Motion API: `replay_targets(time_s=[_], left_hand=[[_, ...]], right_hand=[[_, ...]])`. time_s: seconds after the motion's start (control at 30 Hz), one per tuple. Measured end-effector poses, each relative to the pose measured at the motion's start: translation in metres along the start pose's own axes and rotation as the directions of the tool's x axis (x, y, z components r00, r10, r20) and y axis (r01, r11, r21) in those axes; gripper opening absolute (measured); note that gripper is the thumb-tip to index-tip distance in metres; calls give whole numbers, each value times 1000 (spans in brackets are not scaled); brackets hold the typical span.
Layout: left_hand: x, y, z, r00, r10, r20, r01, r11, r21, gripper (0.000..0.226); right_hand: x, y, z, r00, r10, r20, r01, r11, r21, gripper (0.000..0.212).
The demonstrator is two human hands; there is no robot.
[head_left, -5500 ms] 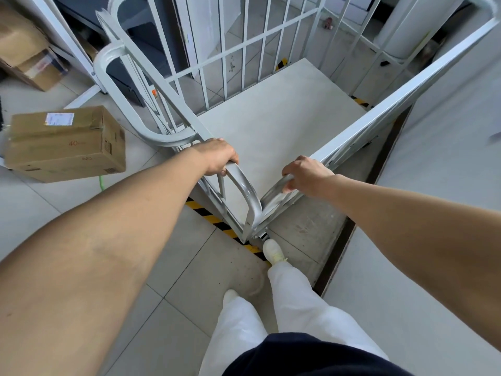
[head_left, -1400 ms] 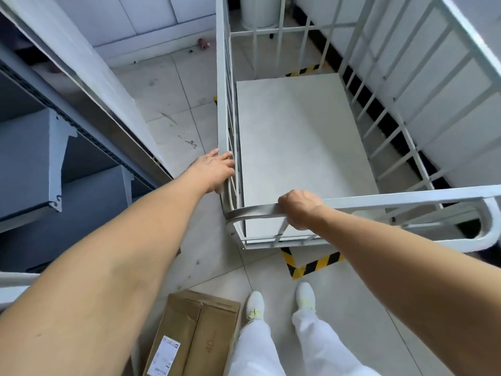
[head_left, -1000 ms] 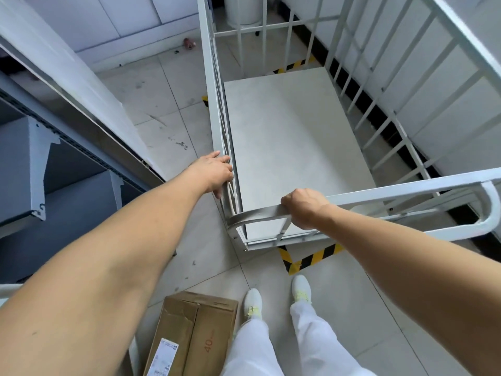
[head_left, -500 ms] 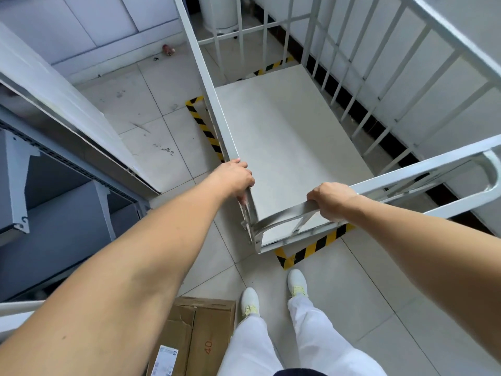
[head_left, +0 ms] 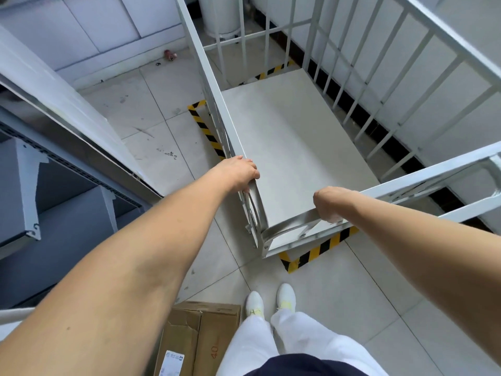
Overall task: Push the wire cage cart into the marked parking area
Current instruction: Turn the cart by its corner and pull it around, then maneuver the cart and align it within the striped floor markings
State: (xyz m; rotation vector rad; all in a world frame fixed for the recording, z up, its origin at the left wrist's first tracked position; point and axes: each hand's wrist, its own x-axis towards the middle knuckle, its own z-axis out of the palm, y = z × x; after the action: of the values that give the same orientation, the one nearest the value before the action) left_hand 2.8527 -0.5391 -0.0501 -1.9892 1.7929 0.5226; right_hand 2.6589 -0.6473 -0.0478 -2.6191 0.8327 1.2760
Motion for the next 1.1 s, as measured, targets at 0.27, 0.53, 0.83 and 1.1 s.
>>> replay_targets(time_s=[0.27, 0.53, 0.83, 1.1], left_hand=[[-5, -29, -14, 992, -118, -53, 115, 992, -56, 50], [11, -100, -40, 993, -52, -109, 64, 992, 110, 47], [64, -175, -49, 979, 206, 5, -203, 960, 193, 41], [107, -185, -47, 955, 296, 6, -290, 929, 230, 25]], right_hand=[[11, -34, -34, 993, -116, -29, 120, 962, 246, 39], [39, -93, -91, 960, -62, -274, 177, 891, 419, 45], [83, -141, -131, 961, 195, -194, -70, 854, 515, 33], [96, -147, -135, 942, 309, -133, -179, 795, 579, 26]])
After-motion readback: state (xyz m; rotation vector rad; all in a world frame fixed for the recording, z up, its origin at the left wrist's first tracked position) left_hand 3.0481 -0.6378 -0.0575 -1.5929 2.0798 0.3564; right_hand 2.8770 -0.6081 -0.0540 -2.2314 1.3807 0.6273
